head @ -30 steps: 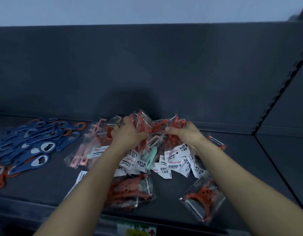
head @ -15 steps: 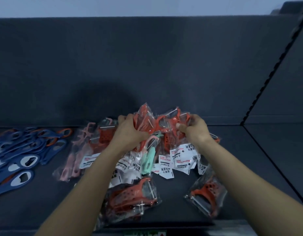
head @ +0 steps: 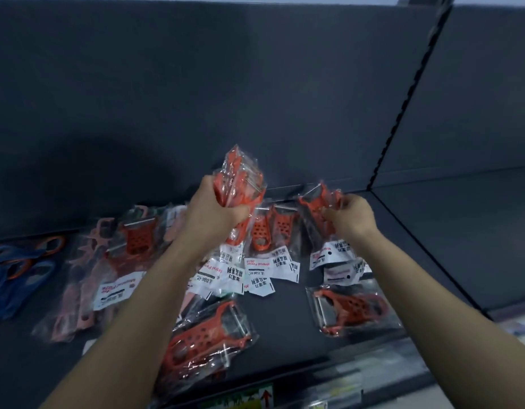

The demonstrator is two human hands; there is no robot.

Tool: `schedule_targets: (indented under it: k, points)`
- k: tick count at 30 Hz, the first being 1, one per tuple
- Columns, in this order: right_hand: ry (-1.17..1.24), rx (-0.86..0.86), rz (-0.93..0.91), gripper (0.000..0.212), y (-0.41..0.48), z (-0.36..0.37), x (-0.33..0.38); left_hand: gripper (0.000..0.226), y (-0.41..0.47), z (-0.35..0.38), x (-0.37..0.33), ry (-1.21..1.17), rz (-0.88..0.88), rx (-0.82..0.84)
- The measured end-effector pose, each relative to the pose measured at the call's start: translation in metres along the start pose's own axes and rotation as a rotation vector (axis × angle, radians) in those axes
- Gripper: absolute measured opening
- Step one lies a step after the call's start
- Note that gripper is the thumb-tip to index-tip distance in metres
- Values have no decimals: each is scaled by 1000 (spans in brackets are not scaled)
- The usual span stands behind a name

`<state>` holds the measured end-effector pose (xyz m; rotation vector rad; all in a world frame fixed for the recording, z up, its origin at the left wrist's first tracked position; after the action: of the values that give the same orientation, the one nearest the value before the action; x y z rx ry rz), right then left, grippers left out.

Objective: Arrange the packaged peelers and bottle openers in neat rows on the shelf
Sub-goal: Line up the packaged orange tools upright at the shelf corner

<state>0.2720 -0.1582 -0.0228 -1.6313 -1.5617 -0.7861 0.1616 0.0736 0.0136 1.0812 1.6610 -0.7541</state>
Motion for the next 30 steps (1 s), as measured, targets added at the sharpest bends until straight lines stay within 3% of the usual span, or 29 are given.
schedule_targets:
  k: [3, 7, 12, 16, 23, 27, 30]
  points:
    - [-123, 8, 59, 13, 6, 3, -18, 39, 0, 11, -2, -24, 13, 23]
    - [-489, -9, 118, 67, 17, 5, -25, 36, -3, 19, -2, -84, 12, 29]
    - [-678, -65, 95, 97, 31, -4, -28, 38, -9, 31, -5, -138, 6, 23]
    - [-694, 33, 149, 117, 38, -11, -36, 38, -12, 49, -8, -165, 7, -8]
    - [-361, 129, 48, 105, 47, -15, -30, 40, -19, 79, -20, -157, 11, -122]
    - [-132, 258, -21, 69, 49, -14, -29, 37, -29, 90, -23, -133, 8, -230]
    - [-108, 332, -118, 36, 49, -18, -32, 36, -38, 94, -23, -134, -4, -280]
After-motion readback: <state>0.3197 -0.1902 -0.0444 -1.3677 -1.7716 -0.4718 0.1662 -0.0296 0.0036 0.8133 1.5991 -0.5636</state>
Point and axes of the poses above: each hand's wrist, its own y-axis towards the middle knuckle, its own z-axis out of the palm, x = y × z, the point moved 5 cm from there along y, towards the middle knuckle, and after that the axes turned 3 degrees about -y, right-handed, at the moved point
